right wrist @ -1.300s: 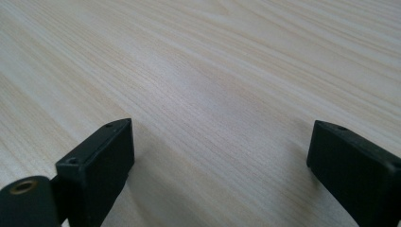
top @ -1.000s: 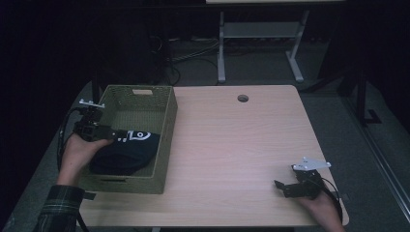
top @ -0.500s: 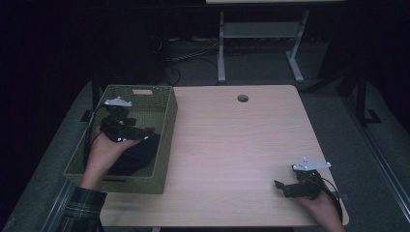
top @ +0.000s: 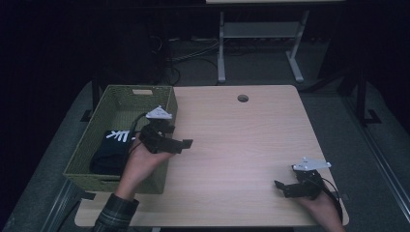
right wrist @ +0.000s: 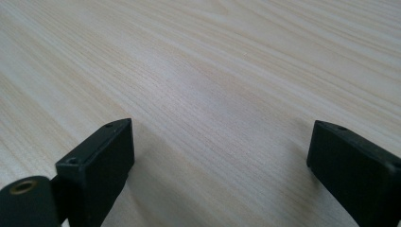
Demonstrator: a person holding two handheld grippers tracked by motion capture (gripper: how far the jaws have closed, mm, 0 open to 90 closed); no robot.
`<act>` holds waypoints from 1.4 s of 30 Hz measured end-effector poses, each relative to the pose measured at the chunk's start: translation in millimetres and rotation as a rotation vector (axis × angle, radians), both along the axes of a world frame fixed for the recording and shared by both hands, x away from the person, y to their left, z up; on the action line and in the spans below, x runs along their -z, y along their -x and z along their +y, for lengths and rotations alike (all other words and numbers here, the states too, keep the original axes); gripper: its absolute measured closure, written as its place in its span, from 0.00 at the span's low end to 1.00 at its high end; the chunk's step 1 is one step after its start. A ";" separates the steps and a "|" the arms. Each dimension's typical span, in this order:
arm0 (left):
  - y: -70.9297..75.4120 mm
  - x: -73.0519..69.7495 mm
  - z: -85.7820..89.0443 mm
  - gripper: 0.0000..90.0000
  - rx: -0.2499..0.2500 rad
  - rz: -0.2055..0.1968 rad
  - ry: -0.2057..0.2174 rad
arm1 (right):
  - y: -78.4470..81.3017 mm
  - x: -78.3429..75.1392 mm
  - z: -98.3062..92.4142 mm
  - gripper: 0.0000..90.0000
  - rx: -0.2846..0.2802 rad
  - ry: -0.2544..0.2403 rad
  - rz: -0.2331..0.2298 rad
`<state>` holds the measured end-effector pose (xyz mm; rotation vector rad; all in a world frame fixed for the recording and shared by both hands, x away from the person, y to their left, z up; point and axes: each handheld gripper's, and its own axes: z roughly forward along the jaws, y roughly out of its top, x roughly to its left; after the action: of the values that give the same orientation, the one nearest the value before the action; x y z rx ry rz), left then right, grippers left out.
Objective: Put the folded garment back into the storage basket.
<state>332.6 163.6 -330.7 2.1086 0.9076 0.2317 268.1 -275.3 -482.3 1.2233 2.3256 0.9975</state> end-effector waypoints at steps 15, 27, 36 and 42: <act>15.1 54.3 -52.1 0.14 0.116 -0.029 -0.016 | 0.0 0.0 -0.1 0.09 -0.001 0.000 0.000; 22.8 112.9 -64.4 0.14 0.143 -0.046 -0.059 | -0.2 0.1 -0.1 0.09 -0.001 0.002 -0.002; 20.3 131.6 -70.7 0.14 0.167 -0.033 -0.147 | -0.3 0.2 -0.2 0.09 -0.003 0.002 -0.004; 22.0 142.3 -75.5 0.14 0.166 -0.048 -0.170 | -0.3 0.2 -0.2 0.09 -0.002 0.002 -0.004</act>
<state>310.6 88.1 -473.1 2.3112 0.7012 0.2799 268.4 -275.5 -482.5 1.2170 2.3253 0.9968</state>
